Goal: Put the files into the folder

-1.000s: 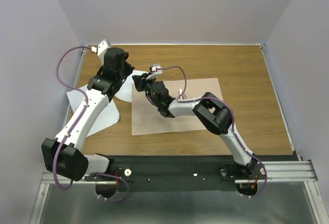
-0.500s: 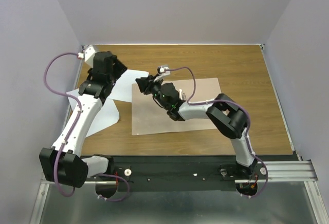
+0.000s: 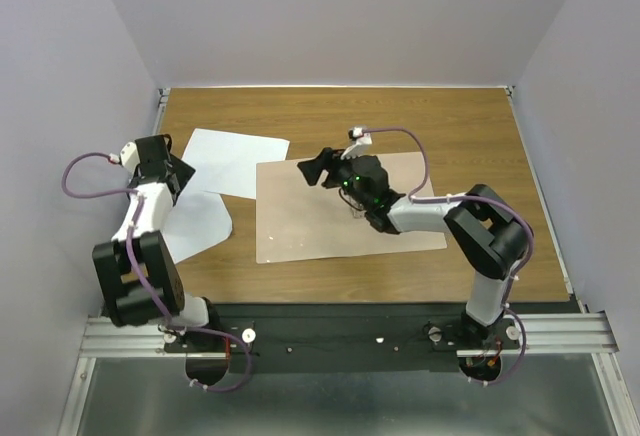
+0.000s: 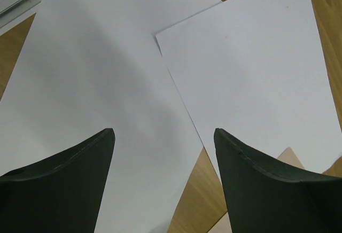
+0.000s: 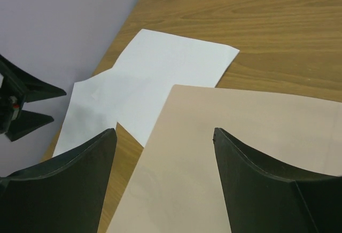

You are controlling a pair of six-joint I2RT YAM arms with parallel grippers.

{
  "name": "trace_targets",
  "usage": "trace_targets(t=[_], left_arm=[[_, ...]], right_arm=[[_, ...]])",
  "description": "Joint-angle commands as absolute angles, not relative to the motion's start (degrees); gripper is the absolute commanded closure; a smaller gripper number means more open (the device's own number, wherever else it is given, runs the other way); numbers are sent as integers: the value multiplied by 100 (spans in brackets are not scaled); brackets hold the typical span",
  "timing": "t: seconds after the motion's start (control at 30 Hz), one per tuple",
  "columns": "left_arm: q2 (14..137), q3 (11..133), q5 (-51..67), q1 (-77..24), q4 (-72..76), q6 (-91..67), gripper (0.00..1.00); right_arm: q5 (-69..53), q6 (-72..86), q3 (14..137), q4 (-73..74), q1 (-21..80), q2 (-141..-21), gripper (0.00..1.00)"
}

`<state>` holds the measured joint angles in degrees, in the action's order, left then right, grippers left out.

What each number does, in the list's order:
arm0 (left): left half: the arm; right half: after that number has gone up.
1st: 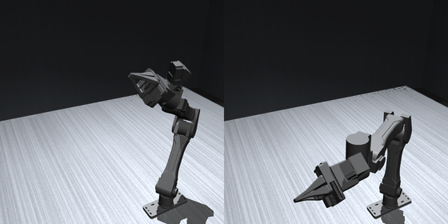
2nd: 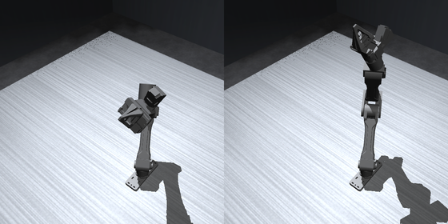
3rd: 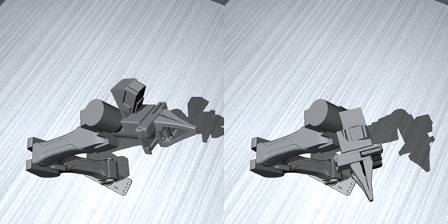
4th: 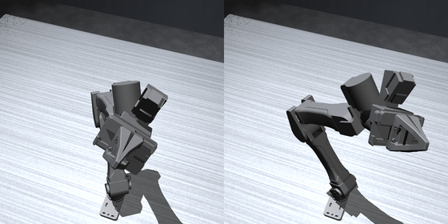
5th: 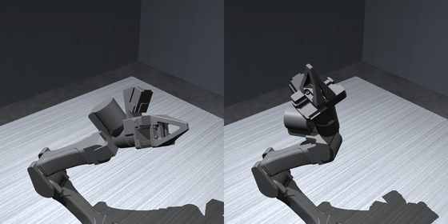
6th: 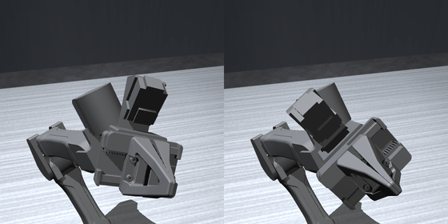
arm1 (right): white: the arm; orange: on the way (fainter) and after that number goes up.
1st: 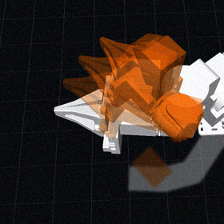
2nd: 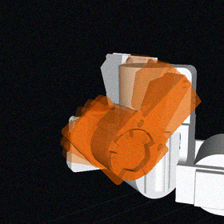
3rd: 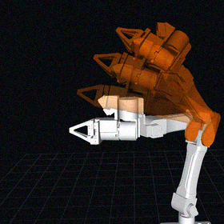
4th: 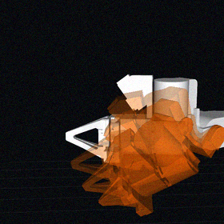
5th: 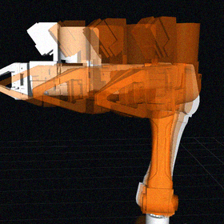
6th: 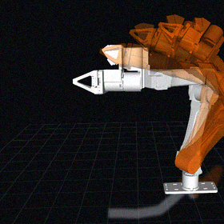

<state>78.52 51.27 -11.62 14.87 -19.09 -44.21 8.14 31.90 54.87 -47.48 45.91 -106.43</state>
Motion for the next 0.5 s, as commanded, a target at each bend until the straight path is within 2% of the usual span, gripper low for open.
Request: trace_targets(t=[0.0, 0.07, 0.2, 0.33, 0.47], left_arm=[[8919, 5763, -740, 1810, -1363, -3992, 16], [9499, 6063, -554, 1881, -1353, -3868, 16], [10168, 6897, -940, 1889, -1783, -3762, 16], [10528, 7066, -713, 1899, -1732, -3727, 25], [10801, 7198, -510, 1898, -1810, -3709, 27]], right_arm=[[-526, 3604, 5169, -4421, 4035, -10310, 18], [-729, 3499, 5089, -4403, 3885, -10231, 18], [-642, 3314, 4826, -4395, 3779, -9950, 18], [-326, 3191, 4571, -4386, 3744, -9633, 18], [148, 3111, 4413, -4359, 3718, -9335, 18]])
